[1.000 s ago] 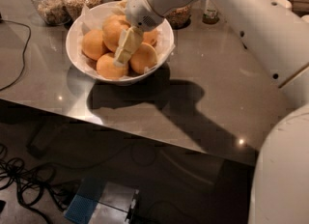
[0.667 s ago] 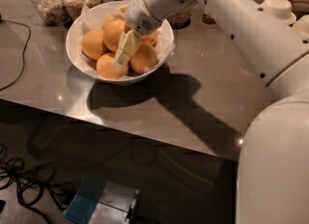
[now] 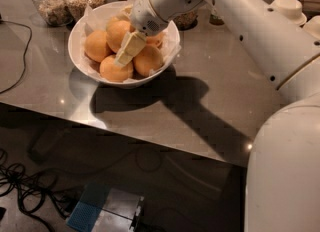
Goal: Pick orange from white bowl
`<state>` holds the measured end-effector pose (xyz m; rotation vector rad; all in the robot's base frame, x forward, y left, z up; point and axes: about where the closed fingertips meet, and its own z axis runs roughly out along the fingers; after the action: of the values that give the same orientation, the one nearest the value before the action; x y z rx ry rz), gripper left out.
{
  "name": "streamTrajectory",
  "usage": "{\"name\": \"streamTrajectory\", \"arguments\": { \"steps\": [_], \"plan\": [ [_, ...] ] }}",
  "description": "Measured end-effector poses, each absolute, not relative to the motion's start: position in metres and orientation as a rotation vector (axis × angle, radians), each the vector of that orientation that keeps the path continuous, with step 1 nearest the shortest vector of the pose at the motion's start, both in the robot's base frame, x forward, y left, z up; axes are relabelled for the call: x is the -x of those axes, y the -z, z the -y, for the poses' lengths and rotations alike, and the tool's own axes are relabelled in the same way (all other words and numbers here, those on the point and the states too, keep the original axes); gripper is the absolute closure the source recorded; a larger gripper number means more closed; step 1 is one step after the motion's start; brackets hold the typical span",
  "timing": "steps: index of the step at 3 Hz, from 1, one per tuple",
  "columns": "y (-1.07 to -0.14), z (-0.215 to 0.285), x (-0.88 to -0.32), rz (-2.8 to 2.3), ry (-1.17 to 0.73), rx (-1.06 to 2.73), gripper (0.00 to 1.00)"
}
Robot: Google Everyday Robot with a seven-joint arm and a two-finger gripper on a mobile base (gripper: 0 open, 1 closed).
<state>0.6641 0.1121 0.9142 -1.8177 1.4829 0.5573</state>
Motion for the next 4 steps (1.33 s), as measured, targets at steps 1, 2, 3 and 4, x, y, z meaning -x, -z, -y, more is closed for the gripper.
{"name": "streamTrajectory", "arguments": {
  "steps": [1,2,3,4],
  "plan": [
    [-0.9142,-0.1121,-0.6641,-1.483,-0.557,1.818,0.42],
    [-0.9141,-0.1122,-0.6641,-1.483,-0.557,1.818,0.66],
    [-0.9145,-0.1122,-0.6641,-1.483,-0.557,1.818,0.89],
    [-0.9185,-0.1123,-0.6640,-1.482,-0.558,1.818,1.00]
  ]
}}
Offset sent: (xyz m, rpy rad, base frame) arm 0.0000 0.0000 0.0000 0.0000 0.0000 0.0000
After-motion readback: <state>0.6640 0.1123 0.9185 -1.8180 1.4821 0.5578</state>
